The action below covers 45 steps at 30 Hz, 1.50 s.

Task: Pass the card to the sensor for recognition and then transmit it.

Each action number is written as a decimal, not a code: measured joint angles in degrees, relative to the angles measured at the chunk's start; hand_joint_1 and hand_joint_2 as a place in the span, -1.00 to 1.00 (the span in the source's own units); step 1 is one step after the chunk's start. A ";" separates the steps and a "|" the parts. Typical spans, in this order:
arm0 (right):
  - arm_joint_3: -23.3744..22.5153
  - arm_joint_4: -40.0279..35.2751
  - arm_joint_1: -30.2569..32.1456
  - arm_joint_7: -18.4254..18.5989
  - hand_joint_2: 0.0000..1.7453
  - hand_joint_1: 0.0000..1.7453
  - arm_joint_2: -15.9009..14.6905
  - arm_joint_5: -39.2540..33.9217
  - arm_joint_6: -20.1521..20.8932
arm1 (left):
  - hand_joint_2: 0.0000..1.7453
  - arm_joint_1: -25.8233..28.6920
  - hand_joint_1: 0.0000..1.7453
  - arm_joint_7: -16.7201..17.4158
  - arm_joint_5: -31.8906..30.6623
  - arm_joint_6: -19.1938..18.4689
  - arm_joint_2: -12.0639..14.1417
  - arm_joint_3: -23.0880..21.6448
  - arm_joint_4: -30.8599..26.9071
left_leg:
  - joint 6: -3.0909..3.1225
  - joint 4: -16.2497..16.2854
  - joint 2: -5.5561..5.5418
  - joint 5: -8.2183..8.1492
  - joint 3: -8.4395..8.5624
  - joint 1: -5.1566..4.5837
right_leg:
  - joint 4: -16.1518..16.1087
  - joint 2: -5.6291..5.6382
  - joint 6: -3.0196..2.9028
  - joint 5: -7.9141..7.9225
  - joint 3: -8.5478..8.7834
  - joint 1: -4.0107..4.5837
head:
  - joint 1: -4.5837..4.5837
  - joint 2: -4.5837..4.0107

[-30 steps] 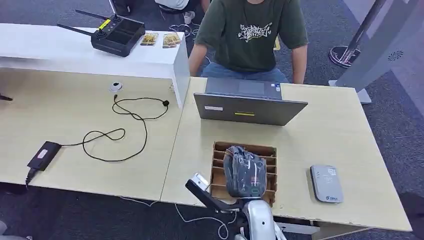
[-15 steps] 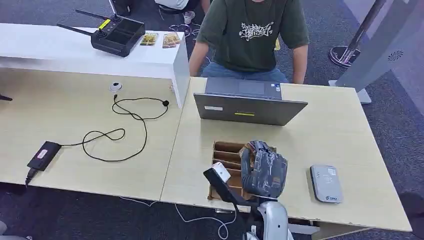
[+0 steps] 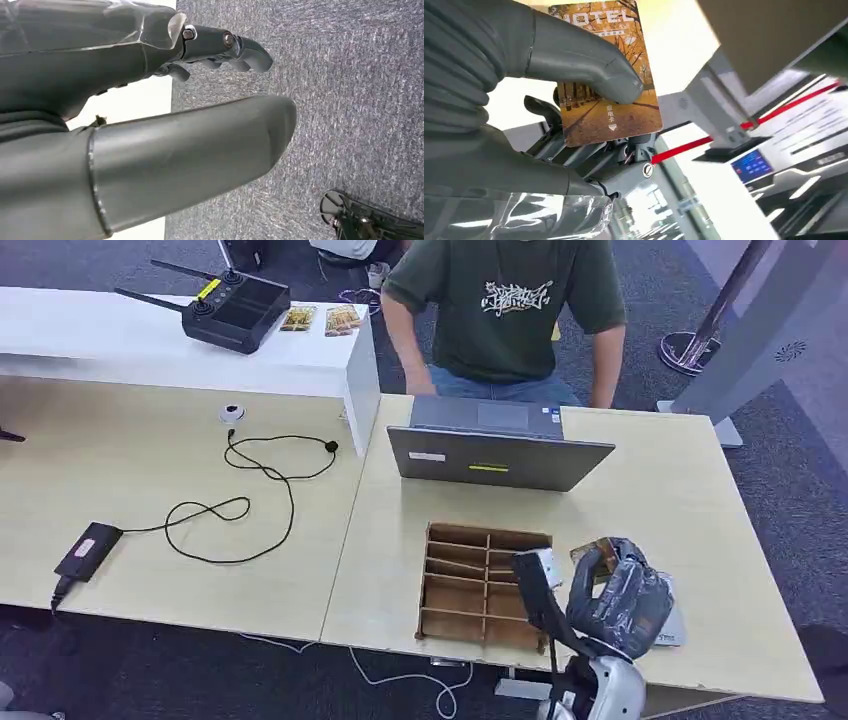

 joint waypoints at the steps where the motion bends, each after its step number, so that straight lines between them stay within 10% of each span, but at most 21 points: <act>1: -0.90 0.00 0.08 0.07 1.00 1.00 0.02 -0.02 -0.18 | -1.00 0.01 -1.00 0.02 0.00 0.00 0.00 0.00 0.02 | 0.00 0.00 0.00 0.00 0.00 0.00 | 0.00 0.00 0.00 0.00 0.00 0.00 | 0.00 -0.02; 28: -16.83 -2.38 -5.18 0.37 1.00 1.00 0.81 1.42 -5.88 | -1.00 0.04 -1.00 -0.70 -1.84 0.02 0.33 -1.44 0.02 | 0.00 0.00 0.00 0.01 0.01 0.00 | 0.01 0.00 0.00 0.01 0.01 0.00 | 0.00 0.00; 45: -12.00 -0.98 -13.86 -3.84 1.00 1.00 1.62 8.02 -6.65 | -1.00 -0.18 -1.00 -0.77 -2.05 -0.08 0.39 -1.84 0.04 | -0.01 0.00 -0.01 0.02 0.01 0.00 | 0.05 -0.01 0.00 0.01 0.03 0.00 | 0.00 0.00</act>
